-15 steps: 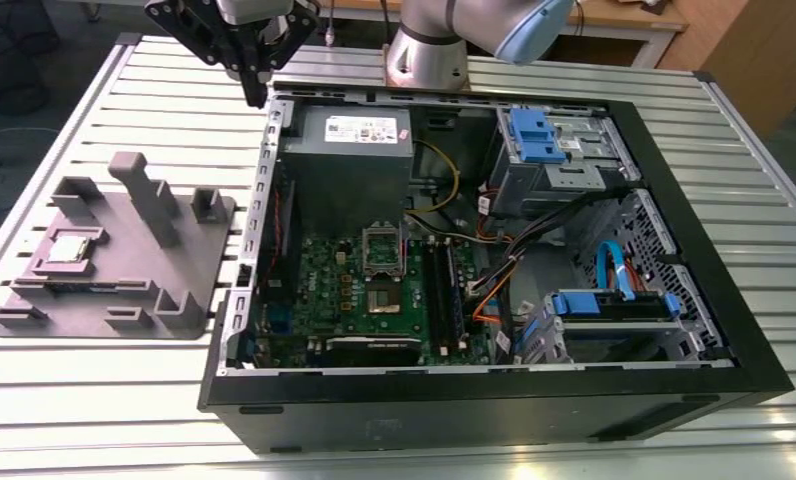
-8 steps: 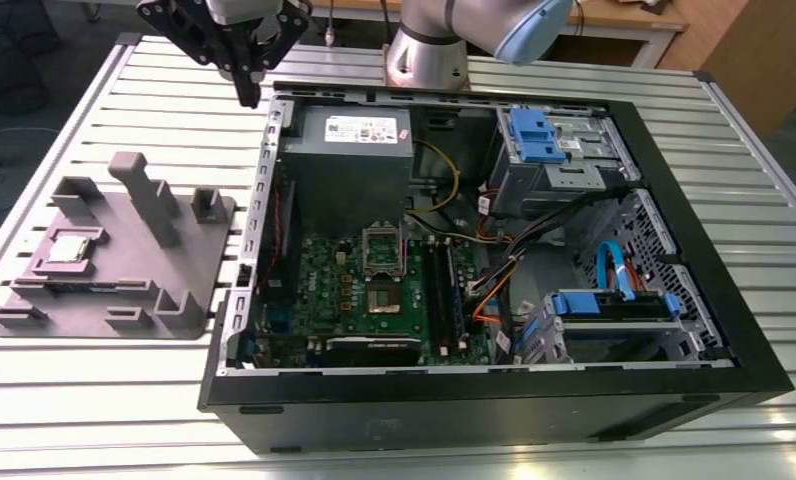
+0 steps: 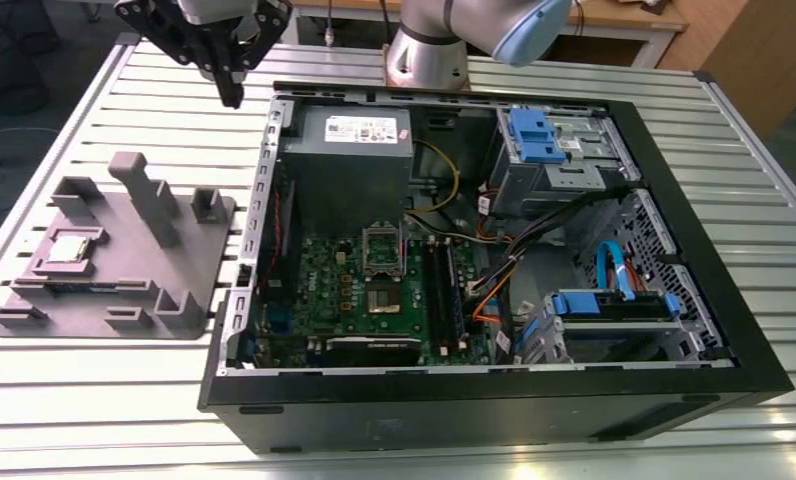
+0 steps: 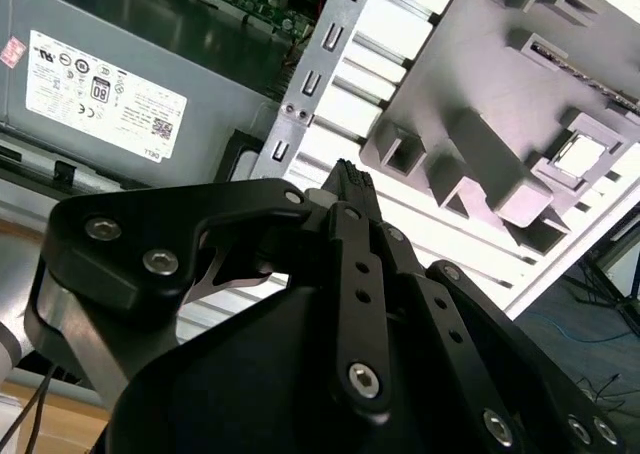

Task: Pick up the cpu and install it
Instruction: 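Reach for the cpu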

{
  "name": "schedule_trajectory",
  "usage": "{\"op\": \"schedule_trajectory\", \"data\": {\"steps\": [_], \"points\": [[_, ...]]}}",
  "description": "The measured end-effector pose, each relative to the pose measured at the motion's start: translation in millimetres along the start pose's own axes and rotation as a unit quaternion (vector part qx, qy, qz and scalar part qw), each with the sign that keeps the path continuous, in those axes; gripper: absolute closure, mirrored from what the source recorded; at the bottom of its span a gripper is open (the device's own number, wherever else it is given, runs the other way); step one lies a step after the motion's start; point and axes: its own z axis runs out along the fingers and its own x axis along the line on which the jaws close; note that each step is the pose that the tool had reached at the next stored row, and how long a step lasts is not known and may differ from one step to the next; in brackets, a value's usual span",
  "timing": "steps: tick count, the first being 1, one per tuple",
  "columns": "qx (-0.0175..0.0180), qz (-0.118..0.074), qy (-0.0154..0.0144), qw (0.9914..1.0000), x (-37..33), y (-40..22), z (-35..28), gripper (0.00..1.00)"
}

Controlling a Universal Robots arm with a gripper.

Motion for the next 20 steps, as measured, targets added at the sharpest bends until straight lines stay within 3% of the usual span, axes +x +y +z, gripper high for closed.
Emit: {"op": "schedule_trajectory", "data": {"steps": [6, 20], "points": [[0.0000, 0.000, 0.0000, 1.00000, 12.4, -1.0, 0.7, 0.89], [0.0000, 0.000, 0.0000, 1.00000, 24.5, -2.0, 2.1, 0.89]]}}
